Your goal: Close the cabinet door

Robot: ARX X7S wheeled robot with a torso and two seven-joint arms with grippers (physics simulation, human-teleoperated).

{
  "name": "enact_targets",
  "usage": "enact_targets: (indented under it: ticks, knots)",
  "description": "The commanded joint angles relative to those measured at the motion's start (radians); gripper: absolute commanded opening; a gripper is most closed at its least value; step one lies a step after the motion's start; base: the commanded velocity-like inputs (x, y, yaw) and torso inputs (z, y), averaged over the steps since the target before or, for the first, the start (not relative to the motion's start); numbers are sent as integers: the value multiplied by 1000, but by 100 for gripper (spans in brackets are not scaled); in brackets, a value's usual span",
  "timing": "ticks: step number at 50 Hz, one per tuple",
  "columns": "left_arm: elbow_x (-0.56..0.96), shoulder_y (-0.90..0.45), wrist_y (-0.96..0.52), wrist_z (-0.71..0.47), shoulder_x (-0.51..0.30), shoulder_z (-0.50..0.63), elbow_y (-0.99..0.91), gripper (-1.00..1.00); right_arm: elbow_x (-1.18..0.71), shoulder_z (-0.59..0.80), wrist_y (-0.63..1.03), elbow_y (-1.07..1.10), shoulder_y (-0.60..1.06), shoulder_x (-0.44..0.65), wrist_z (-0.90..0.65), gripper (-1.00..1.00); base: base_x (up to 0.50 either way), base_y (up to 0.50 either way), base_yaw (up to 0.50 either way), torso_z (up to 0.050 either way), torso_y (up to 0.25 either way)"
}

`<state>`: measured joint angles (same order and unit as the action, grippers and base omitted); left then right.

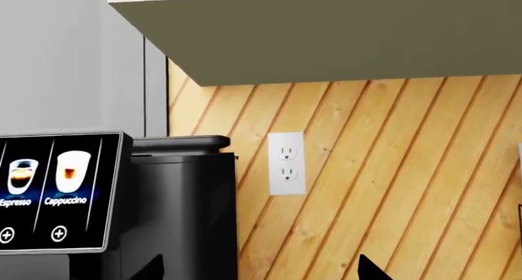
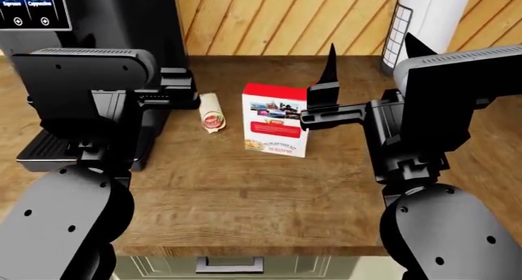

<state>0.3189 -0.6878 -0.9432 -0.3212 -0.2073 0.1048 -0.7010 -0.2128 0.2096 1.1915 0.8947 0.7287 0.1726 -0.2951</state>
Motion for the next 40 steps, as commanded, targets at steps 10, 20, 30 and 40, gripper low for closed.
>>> enact_targets:
  ticks: [10,20,30,40]
  knots:
    - [12,-1,0,-11,-7,4,-3,100,-11,-1,-13,0,-5,6,-11,100,112,-28,0,0,0]
    - [17,-2,4,-15,-9,8,0,100,-19,-9,-7,1,-4,8,-16,100,74,0,0,0,1]
    - [22,0,8,-19,-13,11,0,100,-24,-8,-8,3,-7,13,-21,100,73,0,0,0,0]
    - [27,0,8,-25,-16,11,0,100,-31,-7,-10,4,-9,18,-25,100,73,0,0,0,0]
